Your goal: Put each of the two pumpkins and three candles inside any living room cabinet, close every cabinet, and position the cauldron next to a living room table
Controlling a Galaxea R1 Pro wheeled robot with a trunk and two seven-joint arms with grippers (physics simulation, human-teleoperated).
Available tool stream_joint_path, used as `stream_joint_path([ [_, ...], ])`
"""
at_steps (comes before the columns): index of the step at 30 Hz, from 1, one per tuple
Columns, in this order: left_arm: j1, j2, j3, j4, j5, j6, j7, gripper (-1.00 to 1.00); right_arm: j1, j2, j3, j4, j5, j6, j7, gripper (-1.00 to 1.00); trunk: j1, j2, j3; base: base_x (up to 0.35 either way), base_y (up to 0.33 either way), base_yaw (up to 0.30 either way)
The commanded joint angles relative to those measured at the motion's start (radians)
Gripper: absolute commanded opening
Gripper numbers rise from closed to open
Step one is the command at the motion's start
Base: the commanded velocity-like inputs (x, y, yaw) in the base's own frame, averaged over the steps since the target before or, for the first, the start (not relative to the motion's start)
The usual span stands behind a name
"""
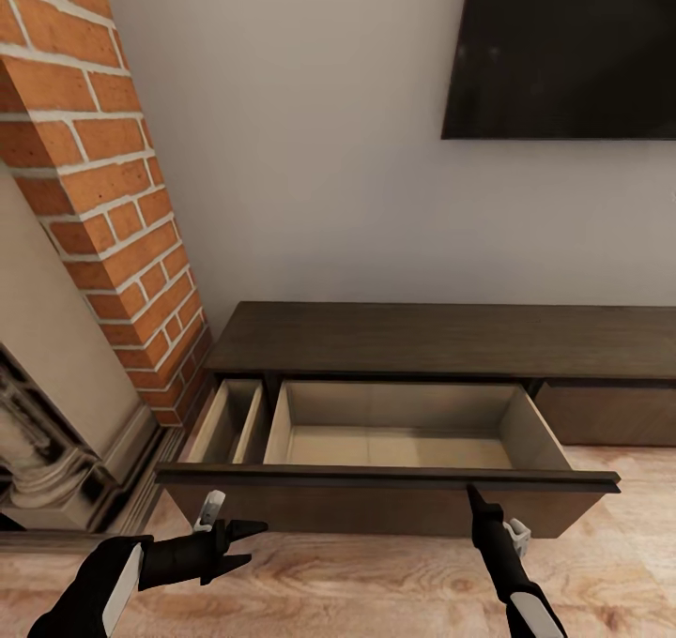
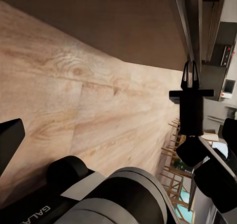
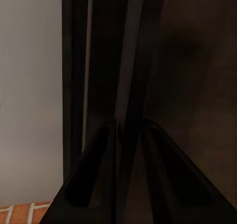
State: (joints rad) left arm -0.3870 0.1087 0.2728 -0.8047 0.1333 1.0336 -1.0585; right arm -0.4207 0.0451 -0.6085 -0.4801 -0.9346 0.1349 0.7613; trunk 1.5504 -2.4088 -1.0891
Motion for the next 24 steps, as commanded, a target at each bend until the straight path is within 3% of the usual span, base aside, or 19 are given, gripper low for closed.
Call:
stream_joint_path([
  [1,0.000,0.000,0.000,-0.001,0.000,0.000,0.000,1.00,0.007,-0.001,-0.007,-0.003,-0.018,0.005,0.026,-1.00,0.000,0.000,0.000,-0.009,0.000,0.000],
  [16,0.000,0.000,0.000,-0.001,0.000,0.000,0.000,1.00,0.007,-0.002,-0.005,-0.003,-0.019,0.007,0.026,-1.00,0.000,0.000,0.000,-0.001,0.000,0.000],
  [17,0.000,0.000,0.000,-0.001,0.000,0.000,0.000,1.00,0.007,-0.005,-0.005,-0.003,-0.019,0.008,0.027,1.00,0.000,0.000,0.000,0.000,0.000,0.000],
  [24,0.000,0.000,0.000,-0.001,0.000,0.000,0.000,1.00,0.007,-0.008,-0.005,-0.003,-0.021,0.008,0.027,1.00,0.000,0.000,0.000,0.000,0.000,0.000],
])
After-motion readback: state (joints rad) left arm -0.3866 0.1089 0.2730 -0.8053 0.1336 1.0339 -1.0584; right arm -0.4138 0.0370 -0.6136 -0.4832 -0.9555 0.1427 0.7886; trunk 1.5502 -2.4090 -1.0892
